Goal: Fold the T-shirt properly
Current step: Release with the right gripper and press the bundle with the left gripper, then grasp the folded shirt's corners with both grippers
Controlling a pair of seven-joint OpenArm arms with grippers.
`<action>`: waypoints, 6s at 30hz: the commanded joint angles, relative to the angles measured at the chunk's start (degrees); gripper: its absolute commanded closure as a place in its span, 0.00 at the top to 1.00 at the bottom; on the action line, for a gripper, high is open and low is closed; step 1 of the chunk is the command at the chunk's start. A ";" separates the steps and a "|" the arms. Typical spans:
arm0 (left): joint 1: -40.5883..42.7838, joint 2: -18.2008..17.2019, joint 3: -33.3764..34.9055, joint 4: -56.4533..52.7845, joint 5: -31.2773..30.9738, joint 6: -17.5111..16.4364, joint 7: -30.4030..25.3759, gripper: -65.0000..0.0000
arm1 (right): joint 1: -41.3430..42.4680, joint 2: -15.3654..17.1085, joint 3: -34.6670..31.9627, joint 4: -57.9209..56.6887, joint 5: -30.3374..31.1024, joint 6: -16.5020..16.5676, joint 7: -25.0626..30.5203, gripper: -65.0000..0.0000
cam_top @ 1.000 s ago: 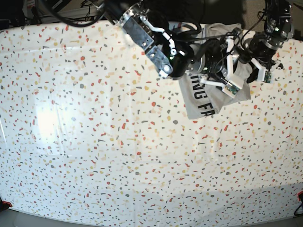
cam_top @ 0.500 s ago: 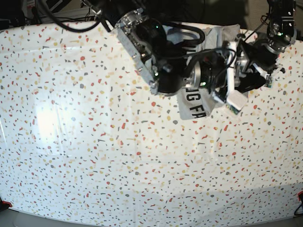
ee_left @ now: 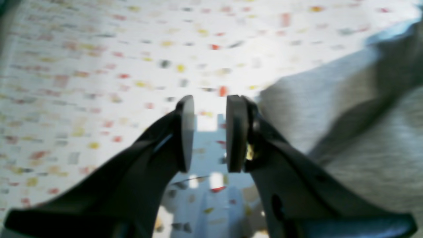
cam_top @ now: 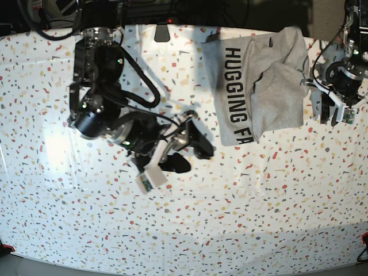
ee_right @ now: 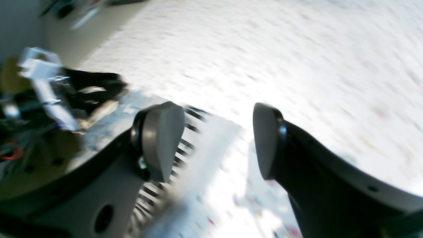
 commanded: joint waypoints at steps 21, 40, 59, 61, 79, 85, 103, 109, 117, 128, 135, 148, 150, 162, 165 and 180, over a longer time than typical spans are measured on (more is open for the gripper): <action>15.10 -0.50 0.76 26.88 -2.54 -7.19 0.13 0.26 | -4.52 9.92 18.47 0.98 4.81 0.31 0.68 0.56; 15.06 1.42 14.78 26.60 23.39 -2.14 4.52 0.26 | -4.52 9.94 18.49 0.98 4.98 -0.02 0.22 0.56; 14.69 1.40 14.60 24.35 22.29 -1.53 4.63 0.00 | -4.52 9.94 18.49 0.98 8.39 -0.76 -1.29 0.56; 14.58 1.38 14.10 24.35 22.29 2.56 4.61 0.00 | -4.52 9.94 18.49 0.98 8.37 -0.76 -1.29 0.56; 14.58 1.42 12.11 25.59 6.93 -4.37 4.20 0.40 | -4.52 9.94 18.49 0.98 8.33 -0.76 -1.31 0.56; 14.56 1.40 13.22 25.49 9.49 -4.33 3.37 0.39 | -4.52 9.92 18.49 0.98 8.35 -0.79 -1.81 0.56; 9.62 1.38 12.98 19.87 16.37 -2.34 4.26 0.00 | -4.55 9.92 18.49 0.98 8.31 -0.76 -2.82 0.56; 9.64 1.38 4.96 19.89 16.65 8.39 1.90 0.00 | -4.55 9.94 18.49 0.98 7.32 -0.76 -2.80 0.56; 9.64 1.40 -0.72 18.27 13.51 8.11 -0.94 0.00 | -4.55 9.92 18.49 0.98 7.32 -0.76 -3.04 0.56; 8.87 0.92 -0.74 8.00 32.46 13.03 -6.03 0.31 | -4.55 9.94 18.49 0.98 7.52 -0.79 -3.89 0.56; 9.05 0.92 -0.74 7.91 29.88 27.67 0.35 0.23 | -4.55 9.94 18.49 0.98 9.31 -0.76 -3.87 0.56; 15.06 0.98 -0.72 11.89 -5.49 4.31 8.90 0.00 | -4.50 9.92 5.66 0.94 -0.33 -0.79 -1.14 0.56; 15.06 0.98 -0.72 11.89 -8.00 1.14 12.70 0.00 | -4.50 9.90 3.39 0.92 -1.07 -0.81 -0.74 0.56; 7.30 6.34 -0.61 -3.28 0.63 0.13 10.40 0.00 | -4.52 9.92 0.22 0.94 -1.70 -0.96 -2.16 0.56; 1.51 7.26 -0.61 -9.62 3.80 -2.29 8.02 0.00 | -4.52 9.92 0.20 0.94 -1.68 -0.96 -2.40 0.56; -21.79 16.50 19.06 -20.76 12.87 -9.84 3.39 0.00 | -4.72 9.92 0.22 0.94 -3.23 -0.98 -3.39 0.56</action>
